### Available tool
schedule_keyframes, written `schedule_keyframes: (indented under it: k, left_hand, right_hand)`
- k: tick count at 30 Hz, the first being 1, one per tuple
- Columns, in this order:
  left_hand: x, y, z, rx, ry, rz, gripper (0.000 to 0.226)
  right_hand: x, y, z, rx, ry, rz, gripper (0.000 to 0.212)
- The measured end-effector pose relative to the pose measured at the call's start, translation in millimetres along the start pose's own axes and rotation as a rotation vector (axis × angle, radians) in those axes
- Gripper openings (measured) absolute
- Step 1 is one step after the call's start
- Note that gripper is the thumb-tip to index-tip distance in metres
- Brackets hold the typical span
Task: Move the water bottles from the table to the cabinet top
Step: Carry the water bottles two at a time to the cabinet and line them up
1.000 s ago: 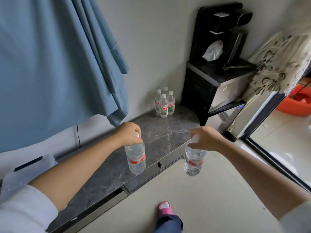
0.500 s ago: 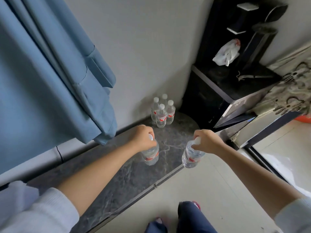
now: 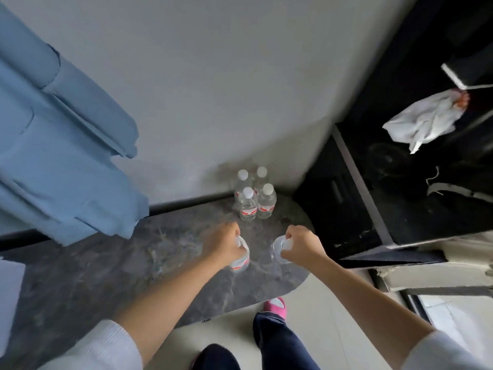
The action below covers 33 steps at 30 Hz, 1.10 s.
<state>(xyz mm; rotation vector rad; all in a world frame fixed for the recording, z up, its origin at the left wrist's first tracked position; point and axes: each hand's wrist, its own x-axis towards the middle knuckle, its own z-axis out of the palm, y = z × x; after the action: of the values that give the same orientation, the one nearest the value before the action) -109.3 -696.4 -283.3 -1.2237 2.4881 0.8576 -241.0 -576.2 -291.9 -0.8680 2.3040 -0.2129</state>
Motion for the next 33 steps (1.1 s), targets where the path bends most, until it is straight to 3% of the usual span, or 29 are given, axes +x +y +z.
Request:
schedule_keyframes:
  k: [5,10,15,20,26,33]
  left_hand:
    - [40,22,26,-0.029,0.007,-0.146,0.031]
    - [79,23,42,-0.105,0.011,-0.264,0.031]
    - [103,23,59,-0.055,-0.039,-0.227,0.034]
    - [126,23,64,-0.021,-0.053,-0.11,0.021]
    - [144,21,70,0.037,-0.08,-0.04,0.036]
    - [161,19,67,0.059,-0.099,-0.004,0.038]
  right_hand:
    - [49,13,-4,-0.005,-0.114,-0.045,0.015]
    - [92,18,1,-0.021,-0.204,-0.081,0.021]
    - [121,21,13,-0.002,-0.203,-0.071,0.026]
    - [145,23,18,-0.02,-0.185,-0.079,0.037]
    - [163,18,14,-0.005,-0.163,-0.068,0.036]
    - [174,12,14,0.049,-0.132,-0.041,0.034]
